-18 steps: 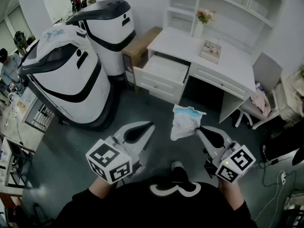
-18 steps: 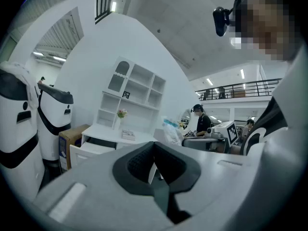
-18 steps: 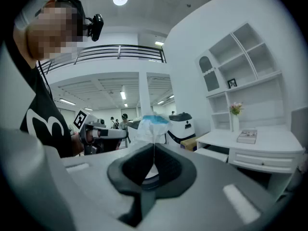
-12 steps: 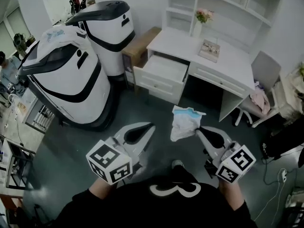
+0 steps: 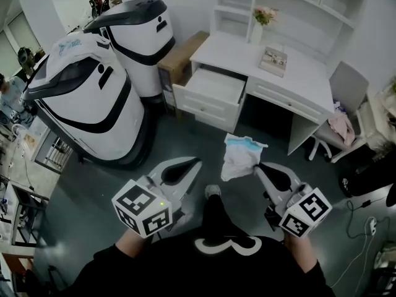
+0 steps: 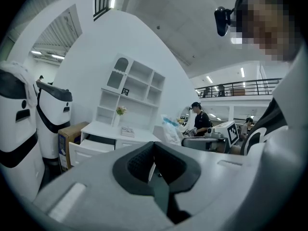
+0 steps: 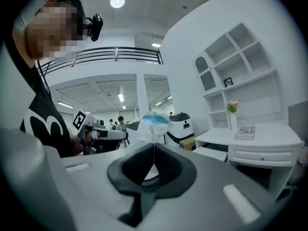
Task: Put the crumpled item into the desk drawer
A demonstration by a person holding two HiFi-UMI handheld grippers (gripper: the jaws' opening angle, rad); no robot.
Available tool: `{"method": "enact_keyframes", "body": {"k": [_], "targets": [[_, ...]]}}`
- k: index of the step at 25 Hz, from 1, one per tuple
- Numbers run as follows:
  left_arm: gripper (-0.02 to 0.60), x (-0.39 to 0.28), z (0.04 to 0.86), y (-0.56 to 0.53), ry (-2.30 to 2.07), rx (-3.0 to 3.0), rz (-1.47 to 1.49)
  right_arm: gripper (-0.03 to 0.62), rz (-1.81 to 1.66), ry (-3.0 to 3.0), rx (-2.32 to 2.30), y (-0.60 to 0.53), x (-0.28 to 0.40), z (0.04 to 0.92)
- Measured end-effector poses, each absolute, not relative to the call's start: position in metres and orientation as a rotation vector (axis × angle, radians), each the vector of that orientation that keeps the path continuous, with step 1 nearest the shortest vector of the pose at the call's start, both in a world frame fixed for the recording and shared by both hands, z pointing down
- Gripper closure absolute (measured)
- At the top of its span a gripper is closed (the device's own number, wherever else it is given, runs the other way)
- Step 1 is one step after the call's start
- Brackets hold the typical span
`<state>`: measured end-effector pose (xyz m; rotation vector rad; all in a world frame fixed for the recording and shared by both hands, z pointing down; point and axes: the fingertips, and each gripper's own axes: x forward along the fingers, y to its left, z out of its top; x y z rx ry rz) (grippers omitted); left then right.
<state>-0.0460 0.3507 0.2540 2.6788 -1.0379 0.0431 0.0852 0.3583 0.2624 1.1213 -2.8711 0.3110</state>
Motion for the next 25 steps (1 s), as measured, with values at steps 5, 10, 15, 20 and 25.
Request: {"method": "enact_keyframes", "body": {"k": [5, 10, 15, 20, 25], "targets": [[0.572, -0.046, 0.262, 0.326, -1.051, 2.660, 0.056, 0.586, 0.349, -2.871, 1.104, 0.330, 0.087, 0.271], [0.572, -0.053, 0.278, 0.285, -1.062, 2.615, 0.065, 0.586, 0.401, -2.847, 1.070, 0.285, 0.079, 0.288], [0.572, -0.064, 0.295, 0.229, -1.107, 2.550, 0.063, 0.586, 0.444, -2.832, 0.997, 0.226, 0.067, 0.306], [0.572, -0.071, 0.309, 0.160, -1.138, 2.494, 0.090, 0.586, 0.486, -2.816, 0.966, 0.148, 0.062, 0.316], [0.572, -0.072, 0.311, 0.087, -1.163, 2.467, 0.116, 0.586, 0.515, -2.821, 0.946, 0.072, 0.062, 0.316]]}}
